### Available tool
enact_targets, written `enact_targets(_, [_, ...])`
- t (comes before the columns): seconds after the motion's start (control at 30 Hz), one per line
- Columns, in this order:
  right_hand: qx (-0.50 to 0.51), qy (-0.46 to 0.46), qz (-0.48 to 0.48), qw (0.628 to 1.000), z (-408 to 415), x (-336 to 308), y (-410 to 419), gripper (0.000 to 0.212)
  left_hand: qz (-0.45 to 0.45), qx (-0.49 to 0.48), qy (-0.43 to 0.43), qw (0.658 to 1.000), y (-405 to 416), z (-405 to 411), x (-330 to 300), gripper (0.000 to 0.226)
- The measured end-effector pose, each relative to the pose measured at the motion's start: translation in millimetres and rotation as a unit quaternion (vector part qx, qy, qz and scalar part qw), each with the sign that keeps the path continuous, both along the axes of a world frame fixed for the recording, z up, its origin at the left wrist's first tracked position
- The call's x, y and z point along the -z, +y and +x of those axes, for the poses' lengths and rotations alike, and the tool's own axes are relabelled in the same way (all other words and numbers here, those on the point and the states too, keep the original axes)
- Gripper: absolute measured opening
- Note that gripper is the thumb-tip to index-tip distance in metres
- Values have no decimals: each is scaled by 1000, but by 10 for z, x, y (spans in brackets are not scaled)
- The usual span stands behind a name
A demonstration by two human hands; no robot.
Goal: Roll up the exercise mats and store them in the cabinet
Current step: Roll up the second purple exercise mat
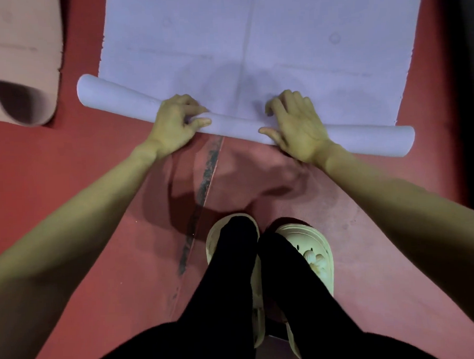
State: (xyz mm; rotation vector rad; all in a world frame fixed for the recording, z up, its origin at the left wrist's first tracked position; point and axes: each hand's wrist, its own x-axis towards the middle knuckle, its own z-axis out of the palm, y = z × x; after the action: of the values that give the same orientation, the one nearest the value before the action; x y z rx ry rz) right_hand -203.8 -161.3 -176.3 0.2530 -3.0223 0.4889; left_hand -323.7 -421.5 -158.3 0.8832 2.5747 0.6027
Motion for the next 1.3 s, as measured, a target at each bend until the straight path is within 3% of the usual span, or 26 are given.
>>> enact_targets(0.17, [-4,36,10,999,37,-44,-150,18,8,-30,-47,998,76,-113,-45,28])
enact_targets(0.27, [-41,16,37,998,133,-50,-102,38,33,-33,-69,997,94,-113,-104,45])
enact_targets(0.33, [-61,-15,43,997,83,-64,-37,48,74,-41,-79,993,113,-123,-115,40])
enact_targets(0.4, [-80,-35,34,996,-23,-85,14,47,98,-41,-46,993,168,-143,-88,27])
enact_targets(0.7, [-87,-52,17,995,-225,-39,136,47,82,-36,102,991,306,-118,26,20])
enact_targets(0.87, [-125,-69,-17,990,-394,-55,231,52,92,-46,149,984,418,-207,26,35])
enact_targets(1.0, [-129,-82,-52,987,-406,-4,291,57,66,-15,263,962,363,22,62,37])
enact_targets(1.17, [-109,-108,-125,980,-478,-48,344,49,-6,-20,293,956,501,-74,149,30])
enact_targets(1.3, [-74,-54,-112,990,-524,-92,343,44,-38,-18,229,973,607,-234,109,28])
